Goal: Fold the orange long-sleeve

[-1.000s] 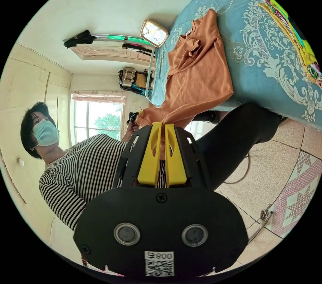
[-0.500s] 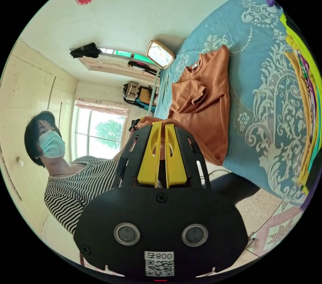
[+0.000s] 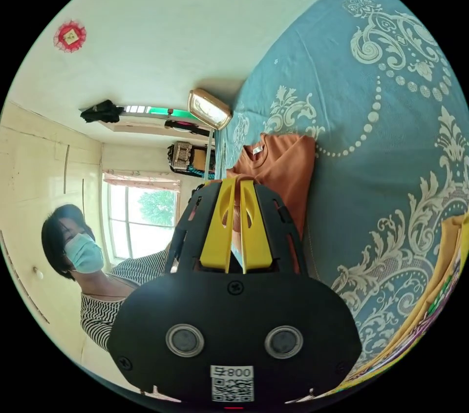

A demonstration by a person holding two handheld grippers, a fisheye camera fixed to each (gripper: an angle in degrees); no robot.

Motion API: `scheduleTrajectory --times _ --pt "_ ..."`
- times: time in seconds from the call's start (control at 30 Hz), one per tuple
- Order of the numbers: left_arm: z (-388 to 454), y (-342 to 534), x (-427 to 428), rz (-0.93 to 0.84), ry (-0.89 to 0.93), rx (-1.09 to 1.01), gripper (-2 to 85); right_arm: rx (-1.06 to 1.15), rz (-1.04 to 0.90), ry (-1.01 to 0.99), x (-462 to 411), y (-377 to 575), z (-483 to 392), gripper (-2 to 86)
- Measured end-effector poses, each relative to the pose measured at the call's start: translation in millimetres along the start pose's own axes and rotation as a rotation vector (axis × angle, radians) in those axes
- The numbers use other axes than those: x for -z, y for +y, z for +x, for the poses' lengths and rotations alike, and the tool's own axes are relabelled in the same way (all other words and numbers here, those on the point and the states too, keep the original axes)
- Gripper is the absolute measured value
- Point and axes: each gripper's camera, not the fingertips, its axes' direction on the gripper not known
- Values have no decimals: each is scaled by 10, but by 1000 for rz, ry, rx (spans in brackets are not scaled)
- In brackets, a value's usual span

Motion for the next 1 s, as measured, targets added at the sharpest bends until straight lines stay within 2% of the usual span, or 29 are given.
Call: scheduleTrajectory --times 0.13,0.2,0.47,0.57,0.67,0.73,0.8,0.9,1.0 --pt "-360 -380 -306 13 -94 114 44 -180 4 -7 -288 -435 661 18" --pt "-449 -431 -388 46 -59 131 54 -212 26 -28 -362 -507 850 19" --pt "-441 -419 -481 193 135 45 30 -181 190 -168 -403 -439 1150 13" --pt "-341 -402 -698 132 108 -2 13 -107 200 -141 -541 -390 1053 5" --pt "-161 -460 -1057 26 35 -85 7 10 94 70 -944 -435 762 2" --pt "-35 -552 -1282 -20 -35 -141 6 97 32 319 -1348 -541 548 1" --pt "80 -678 -1511 -54 -87 -182 5 165 2 478 -1655 -653 442 1" --pt "278 -898 -1859 -63 -314 -259 7 249 -24 799 -2209 -821 396 1" --pt "325 -1062 -2203 -97 -495 -299 10 259 -174 1027 -2852 -938 631 0"
